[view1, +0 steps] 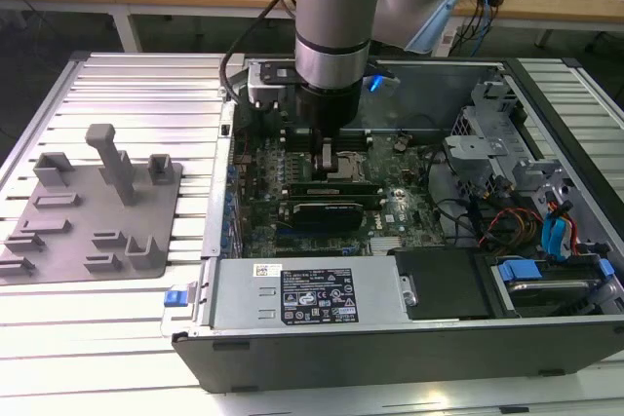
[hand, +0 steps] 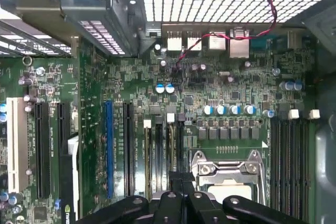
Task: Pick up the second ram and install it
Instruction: 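Press down the second ram until it locks into place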
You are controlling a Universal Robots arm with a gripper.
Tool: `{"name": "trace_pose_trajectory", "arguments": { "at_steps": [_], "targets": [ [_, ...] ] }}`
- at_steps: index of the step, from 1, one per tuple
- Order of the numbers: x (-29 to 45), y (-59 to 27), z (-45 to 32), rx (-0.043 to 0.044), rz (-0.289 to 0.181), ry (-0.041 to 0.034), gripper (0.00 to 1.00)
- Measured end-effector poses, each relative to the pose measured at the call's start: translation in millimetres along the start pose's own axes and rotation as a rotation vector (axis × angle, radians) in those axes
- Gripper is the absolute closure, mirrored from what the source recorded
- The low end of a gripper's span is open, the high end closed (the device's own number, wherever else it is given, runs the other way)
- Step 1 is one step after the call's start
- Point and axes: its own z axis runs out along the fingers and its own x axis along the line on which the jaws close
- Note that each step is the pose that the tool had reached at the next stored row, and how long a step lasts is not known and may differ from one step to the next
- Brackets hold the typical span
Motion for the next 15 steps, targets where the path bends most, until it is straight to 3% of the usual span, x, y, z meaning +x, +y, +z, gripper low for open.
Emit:
{"name": "trace_pose_trajectory", "arguments": {
  "at_steps": [15],
  "targets": [
    [1.1,2.3,11.1,-0.0001,0.000,-0.0007,0.92]
  ]
}}
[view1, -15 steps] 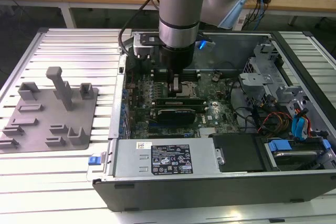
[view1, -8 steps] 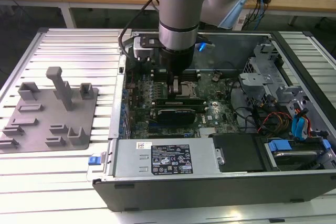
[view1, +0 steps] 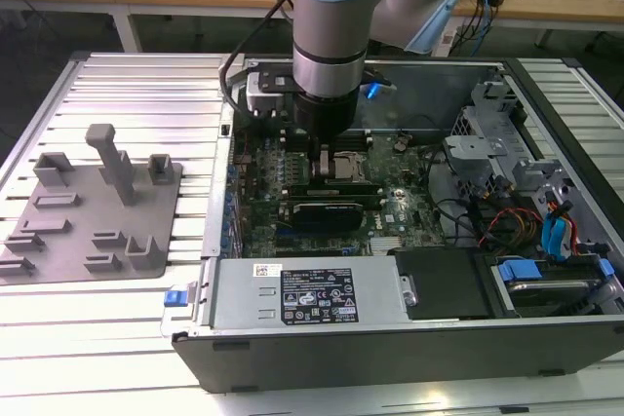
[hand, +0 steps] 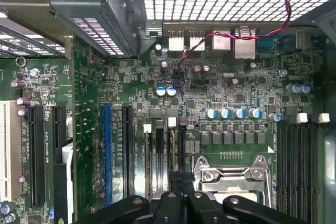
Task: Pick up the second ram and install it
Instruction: 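Press down the second ram until it locks into place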
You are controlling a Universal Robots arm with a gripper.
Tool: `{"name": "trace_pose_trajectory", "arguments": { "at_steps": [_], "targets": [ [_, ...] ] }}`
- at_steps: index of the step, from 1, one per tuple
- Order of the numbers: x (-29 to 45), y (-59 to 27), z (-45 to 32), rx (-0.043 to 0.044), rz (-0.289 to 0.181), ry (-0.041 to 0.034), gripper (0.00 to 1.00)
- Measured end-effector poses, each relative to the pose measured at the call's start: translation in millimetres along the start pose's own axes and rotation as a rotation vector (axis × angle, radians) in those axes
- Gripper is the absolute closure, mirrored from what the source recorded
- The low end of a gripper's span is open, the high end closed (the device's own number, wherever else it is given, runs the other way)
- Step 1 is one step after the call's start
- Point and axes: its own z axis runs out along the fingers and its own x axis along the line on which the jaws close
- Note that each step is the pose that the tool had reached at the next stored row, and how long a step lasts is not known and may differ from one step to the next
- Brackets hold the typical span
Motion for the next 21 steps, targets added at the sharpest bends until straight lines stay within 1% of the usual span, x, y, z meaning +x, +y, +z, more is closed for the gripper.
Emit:
{"name": "trace_pose_trajectory", "arguments": {
  "at_steps": [2,5,6,7,8,9,12,17,19,21],
  "targets": [
    [0.0,0.1,1.8,0.0000,0.000,-0.0004,0.92],
    [0.0,0.1,2.0,0.0002,0.000,-0.0004,0.92],
    [-0.3,-0.1,0.1,0.0015,0.000,-0.0021,0.92],
    [-0.4,0.0,-10.9,0.0003,0.000,-0.0006,0.92],
    [-0.6,0.0,-17.8,0.0003,0.000,-0.0006,0.92],
    [-0.8,-0.1,-21.5,0.0003,0.000,-0.0006,0.92],
    [-0.7,-1.3,-21.8,0.0001,0.000,-0.0002,0.92],
    [-0.9,-19.3,-21.6,0.0002,0.000,-0.0005,0.92],
    [-1.1,-34.4,-21.5,0.0001,0.000,-0.0004,0.92],
    [-1.0,-35.9,-21.5,0.0002,0.000,-0.0005,0.92]
  ]
}}
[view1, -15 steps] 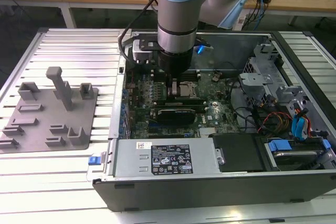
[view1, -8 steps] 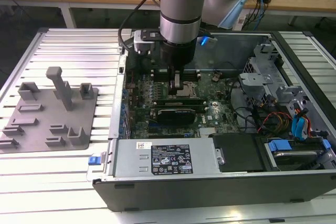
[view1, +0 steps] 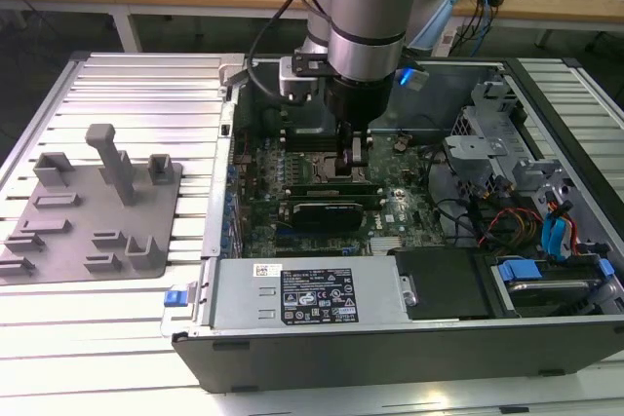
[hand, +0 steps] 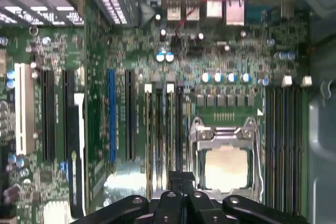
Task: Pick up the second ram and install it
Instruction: 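Press down the second ram until it locks into place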
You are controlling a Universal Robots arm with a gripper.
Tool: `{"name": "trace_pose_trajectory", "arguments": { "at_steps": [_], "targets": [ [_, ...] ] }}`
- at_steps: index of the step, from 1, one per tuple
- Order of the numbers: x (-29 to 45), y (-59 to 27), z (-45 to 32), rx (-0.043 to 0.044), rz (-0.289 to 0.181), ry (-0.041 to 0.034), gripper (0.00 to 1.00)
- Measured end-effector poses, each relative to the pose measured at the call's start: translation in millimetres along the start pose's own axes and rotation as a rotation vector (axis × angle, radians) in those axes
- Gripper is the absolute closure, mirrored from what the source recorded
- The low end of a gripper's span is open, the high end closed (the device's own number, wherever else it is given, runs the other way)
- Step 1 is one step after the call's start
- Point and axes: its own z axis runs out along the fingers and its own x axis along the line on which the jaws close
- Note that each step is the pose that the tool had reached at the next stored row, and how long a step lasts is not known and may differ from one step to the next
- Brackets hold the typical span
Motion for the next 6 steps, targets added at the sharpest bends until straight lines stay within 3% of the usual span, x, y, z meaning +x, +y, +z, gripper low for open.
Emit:
{"name": "trace_pose_trajectory", "arguments": {
  "at_steps": [6],
  "targets": [
    [-0.1,-0.4,0.0,0.0000,0.000,0.0001,0.92]
  ]
}}
